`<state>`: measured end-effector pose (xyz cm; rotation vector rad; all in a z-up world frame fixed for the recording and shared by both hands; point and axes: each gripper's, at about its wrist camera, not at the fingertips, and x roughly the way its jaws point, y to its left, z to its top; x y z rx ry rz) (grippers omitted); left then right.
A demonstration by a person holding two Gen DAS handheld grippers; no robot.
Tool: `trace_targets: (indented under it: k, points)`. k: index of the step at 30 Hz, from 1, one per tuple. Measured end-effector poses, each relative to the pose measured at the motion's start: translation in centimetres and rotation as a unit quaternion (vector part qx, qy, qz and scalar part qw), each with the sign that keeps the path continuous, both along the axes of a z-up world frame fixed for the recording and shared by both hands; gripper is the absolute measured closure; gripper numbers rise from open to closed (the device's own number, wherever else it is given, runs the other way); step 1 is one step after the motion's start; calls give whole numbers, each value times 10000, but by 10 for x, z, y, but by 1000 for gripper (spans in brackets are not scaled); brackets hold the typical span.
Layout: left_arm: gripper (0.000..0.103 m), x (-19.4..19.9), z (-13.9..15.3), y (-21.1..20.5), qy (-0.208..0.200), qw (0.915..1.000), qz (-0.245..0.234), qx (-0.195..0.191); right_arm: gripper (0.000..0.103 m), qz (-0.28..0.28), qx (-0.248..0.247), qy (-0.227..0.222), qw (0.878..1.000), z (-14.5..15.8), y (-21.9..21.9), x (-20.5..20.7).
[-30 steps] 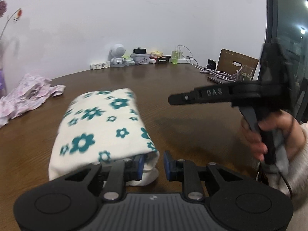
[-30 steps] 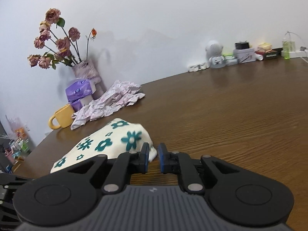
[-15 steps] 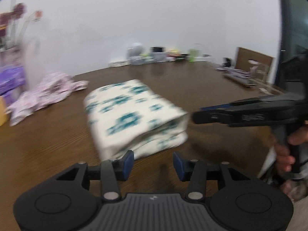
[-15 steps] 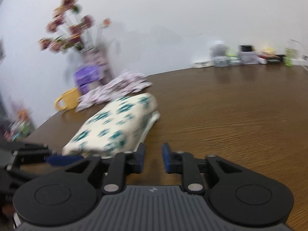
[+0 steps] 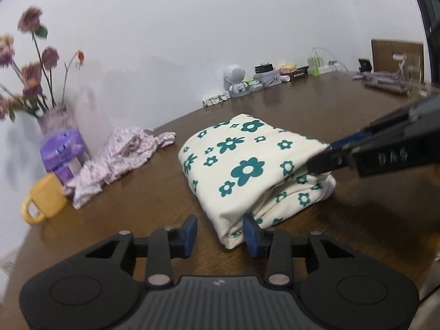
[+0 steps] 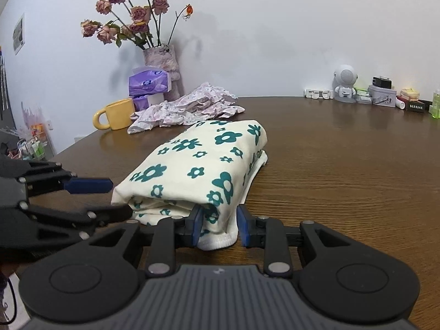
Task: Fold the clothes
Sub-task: 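Pinch the bundle's folded end with the right gripper while the left gripper pinches beside it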
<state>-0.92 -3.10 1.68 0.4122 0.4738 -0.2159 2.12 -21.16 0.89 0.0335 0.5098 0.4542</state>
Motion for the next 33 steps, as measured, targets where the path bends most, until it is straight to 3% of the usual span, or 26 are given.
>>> trace_targets:
  k: [4,10,12,16,19,22,23,24,25,29,33]
  points:
    - [89,-6,-4,-6,-215,9994,2,261,90,-37,87,18,10000,1,-2,1]
    - [99,-17,-3,-3,-412,9988,35,260,96,-43,141,73,9999,-1,-4,3]
    - [98,-18,-4,-3,-389,9989,22,256,96,-45,160,91,9998,-1,-5,3]
    - [84,-21,-5,-3,-343,9991,-3,247,96,-50,196,128,9997,-2,-6,4]
    - [79,-21,-8,-5,-364,9987,37,352,96,-37,176,122,9998,-2,-5,4]
    - [81,-17,-9,-5,-404,9983,178,377,96,-36,161,120,9998,-2,-4,4]
    - [84,-16,-8,-3,-402,9985,212,317,96,-38,159,119,9998,-2,-4,4]
    - [95,-16,-7,-2,-413,9985,238,260,96,-40,156,122,9998,-2,-4,4]
    - [98,-16,-6,0,-416,9986,247,191,96,-39,153,125,9998,-2,-4,4]
    - [98,-17,-4,7,-337,9991,254,-100,96,-32,140,139,9998,-3,-4,3]
    - [79,-16,-3,8,-163,9991,191,-336,96,-26,141,155,9998,-3,-3,3]
